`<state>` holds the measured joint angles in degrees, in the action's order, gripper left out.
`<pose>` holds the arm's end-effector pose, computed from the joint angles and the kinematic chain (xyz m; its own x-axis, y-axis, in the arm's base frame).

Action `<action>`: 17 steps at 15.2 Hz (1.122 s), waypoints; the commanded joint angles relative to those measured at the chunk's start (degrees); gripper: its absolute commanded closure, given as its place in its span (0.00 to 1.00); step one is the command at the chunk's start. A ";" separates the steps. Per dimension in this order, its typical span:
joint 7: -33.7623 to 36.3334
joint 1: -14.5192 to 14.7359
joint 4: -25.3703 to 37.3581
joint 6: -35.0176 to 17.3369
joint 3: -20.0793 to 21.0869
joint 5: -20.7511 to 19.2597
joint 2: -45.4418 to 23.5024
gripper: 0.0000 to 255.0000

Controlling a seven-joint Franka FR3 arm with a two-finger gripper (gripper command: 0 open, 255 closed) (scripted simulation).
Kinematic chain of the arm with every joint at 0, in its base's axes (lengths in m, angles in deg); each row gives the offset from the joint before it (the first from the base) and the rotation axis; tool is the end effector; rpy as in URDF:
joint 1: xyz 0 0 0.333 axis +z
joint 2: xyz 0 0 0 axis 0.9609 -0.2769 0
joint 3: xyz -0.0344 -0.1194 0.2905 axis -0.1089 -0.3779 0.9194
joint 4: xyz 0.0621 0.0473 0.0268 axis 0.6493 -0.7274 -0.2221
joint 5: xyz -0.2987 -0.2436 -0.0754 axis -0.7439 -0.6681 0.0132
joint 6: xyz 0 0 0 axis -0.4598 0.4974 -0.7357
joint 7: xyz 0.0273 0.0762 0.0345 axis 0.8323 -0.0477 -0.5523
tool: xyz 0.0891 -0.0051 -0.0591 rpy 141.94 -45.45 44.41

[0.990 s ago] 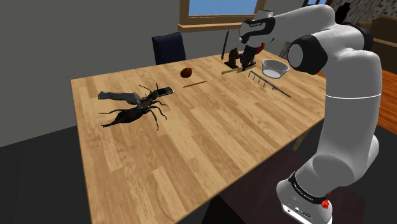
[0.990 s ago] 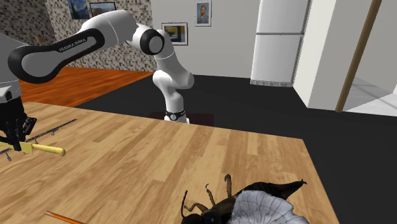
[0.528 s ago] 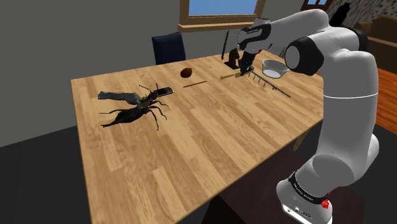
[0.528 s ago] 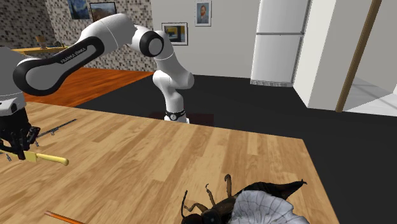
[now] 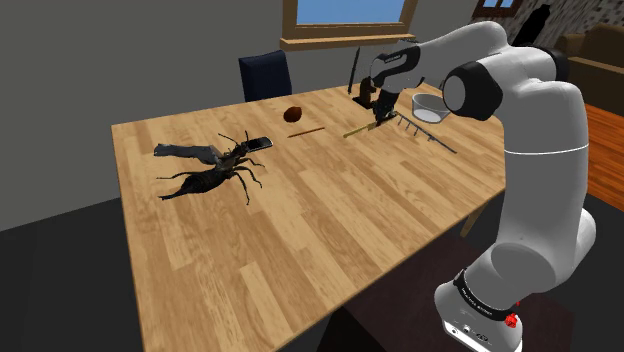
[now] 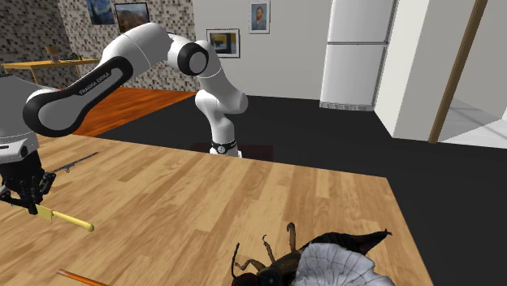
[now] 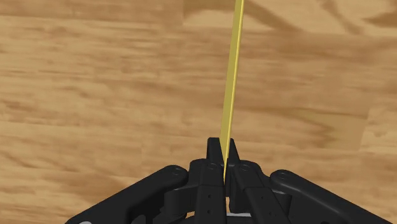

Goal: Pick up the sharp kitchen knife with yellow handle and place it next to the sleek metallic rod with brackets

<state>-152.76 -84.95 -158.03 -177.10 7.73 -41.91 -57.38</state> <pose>0.5964 -0.3776 0.3402 0.1828 0.9828 -0.0261 0.9797 -0.1799 0.0880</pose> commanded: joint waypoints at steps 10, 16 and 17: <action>-0.01 0.01 -0.07 -0.09 0.01 0.02 0.00 0.00; 1.06 0.71 1.73 5.04 -1.18 -1.83 3.60 0.00; 1.07 0.71 1.72 5.04 -1.18 -1.83 3.60 0.00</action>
<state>-151.74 -84.30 -156.23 -172.26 6.62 -43.63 -54.02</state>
